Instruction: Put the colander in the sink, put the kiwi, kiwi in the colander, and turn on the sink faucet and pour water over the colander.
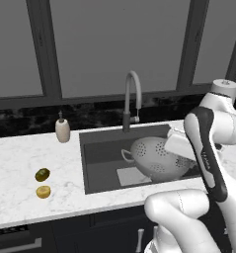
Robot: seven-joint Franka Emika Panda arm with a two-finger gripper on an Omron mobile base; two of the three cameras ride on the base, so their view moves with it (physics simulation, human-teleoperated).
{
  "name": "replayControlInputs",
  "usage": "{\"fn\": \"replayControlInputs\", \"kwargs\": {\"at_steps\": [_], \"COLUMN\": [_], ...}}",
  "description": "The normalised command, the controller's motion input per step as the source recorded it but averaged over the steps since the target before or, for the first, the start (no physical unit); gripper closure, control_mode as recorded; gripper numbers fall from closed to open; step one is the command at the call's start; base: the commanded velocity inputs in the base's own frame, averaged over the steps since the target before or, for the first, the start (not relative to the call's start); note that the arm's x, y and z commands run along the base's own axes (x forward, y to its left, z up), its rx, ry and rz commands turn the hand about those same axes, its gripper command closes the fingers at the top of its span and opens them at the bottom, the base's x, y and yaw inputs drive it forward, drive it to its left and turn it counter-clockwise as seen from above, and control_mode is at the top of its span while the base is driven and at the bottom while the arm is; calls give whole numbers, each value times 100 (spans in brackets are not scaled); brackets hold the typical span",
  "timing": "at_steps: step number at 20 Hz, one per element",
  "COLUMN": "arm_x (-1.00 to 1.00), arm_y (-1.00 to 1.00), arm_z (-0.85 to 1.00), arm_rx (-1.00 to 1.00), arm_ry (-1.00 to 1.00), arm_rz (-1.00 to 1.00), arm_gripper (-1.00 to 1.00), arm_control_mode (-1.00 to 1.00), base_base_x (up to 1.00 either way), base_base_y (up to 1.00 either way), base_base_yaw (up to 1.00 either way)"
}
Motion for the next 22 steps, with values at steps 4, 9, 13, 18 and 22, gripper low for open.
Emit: {"fn": "replayControlInputs", "kwargs": {"at_steps": [4,9,13,18,22], "arm_x": [47,51,63,61,37], "arm_y": [-47,-43,2,12,5], "arm_z": [0,-3,-31,-33,-42], "arm_rx": [0,2,-5,-3,-2], "arm_ry": [0,1,9,1,0], "arm_rz": [5,2,0,0,1], "arm_gripper": [100,100,100,100,100], "arm_control_mode": [-100,-100,-100,-100,-100], "base_base_x": [0,0,0,0,0], "base_base_y": [0,0,0,0,0], "base_base_yaw": [0,0,0,0,0]}}
